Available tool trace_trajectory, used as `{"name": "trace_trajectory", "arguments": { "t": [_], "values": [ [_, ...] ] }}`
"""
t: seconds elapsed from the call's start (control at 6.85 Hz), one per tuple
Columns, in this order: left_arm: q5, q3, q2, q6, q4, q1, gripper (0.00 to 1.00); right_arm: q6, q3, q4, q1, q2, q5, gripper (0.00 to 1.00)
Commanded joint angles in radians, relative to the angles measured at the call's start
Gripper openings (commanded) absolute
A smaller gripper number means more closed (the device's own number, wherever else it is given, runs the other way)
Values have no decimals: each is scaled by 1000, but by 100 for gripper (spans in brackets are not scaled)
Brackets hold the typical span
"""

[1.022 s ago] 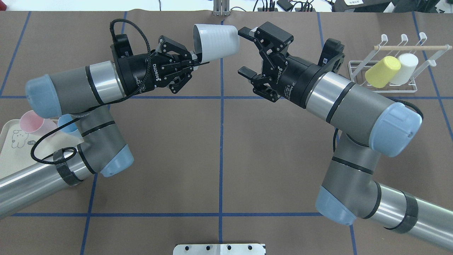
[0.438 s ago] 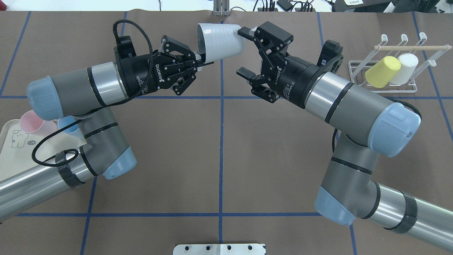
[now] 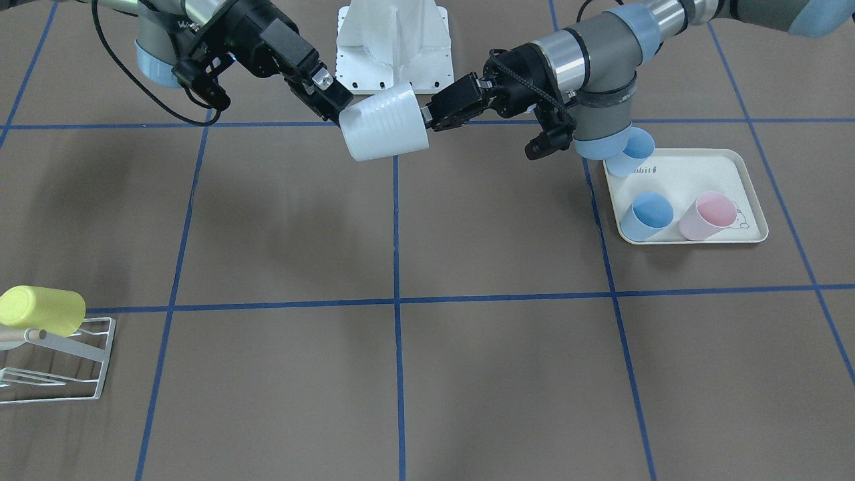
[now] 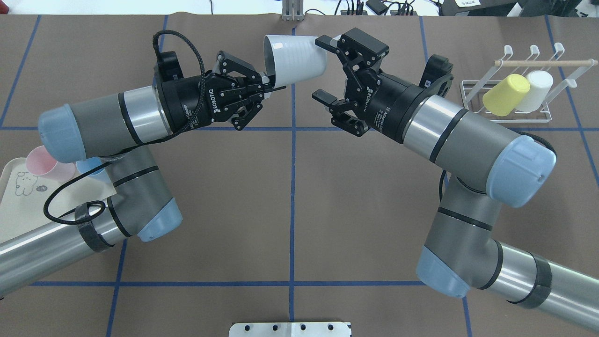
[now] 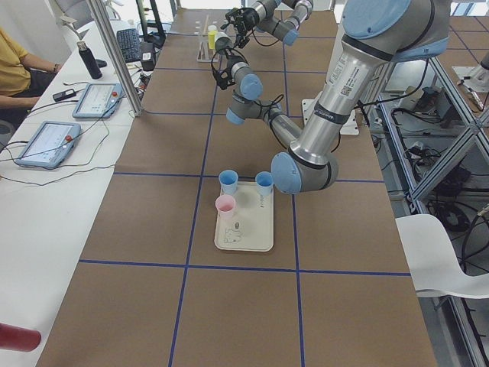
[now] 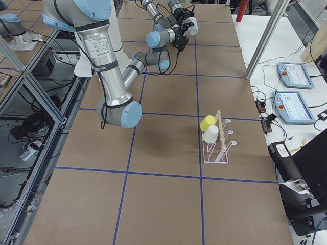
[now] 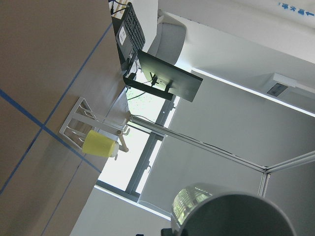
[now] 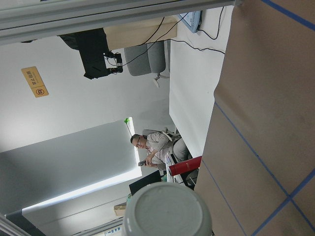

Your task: Transfer IKEA cup to right arm and place on rack

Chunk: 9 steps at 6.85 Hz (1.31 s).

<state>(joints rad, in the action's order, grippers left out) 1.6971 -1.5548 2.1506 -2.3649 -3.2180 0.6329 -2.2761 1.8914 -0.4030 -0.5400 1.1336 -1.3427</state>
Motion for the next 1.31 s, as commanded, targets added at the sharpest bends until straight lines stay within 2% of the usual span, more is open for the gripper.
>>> {"name": "trace_trajectory", "arguments": {
  "t": [0.0, 0.88, 1.02, 1.17],
  "values": [
    [0, -14, -2, 7, 6, -18, 0, -3, 0, 0, -2, 0, 0, 99],
    [1, -39, -6, 18, 10, -45, 0, -5, -2, 0, 0, 0, 13, 99],
    [1, -42, -8, 18, 10, -47, 0, -5, -2, 1, 0, 2, 13, 93],
    [3, -42, -8, 18, 10, -47, 0, -5, 0, 1, 3, 2, 13, 81]
  ]
}}
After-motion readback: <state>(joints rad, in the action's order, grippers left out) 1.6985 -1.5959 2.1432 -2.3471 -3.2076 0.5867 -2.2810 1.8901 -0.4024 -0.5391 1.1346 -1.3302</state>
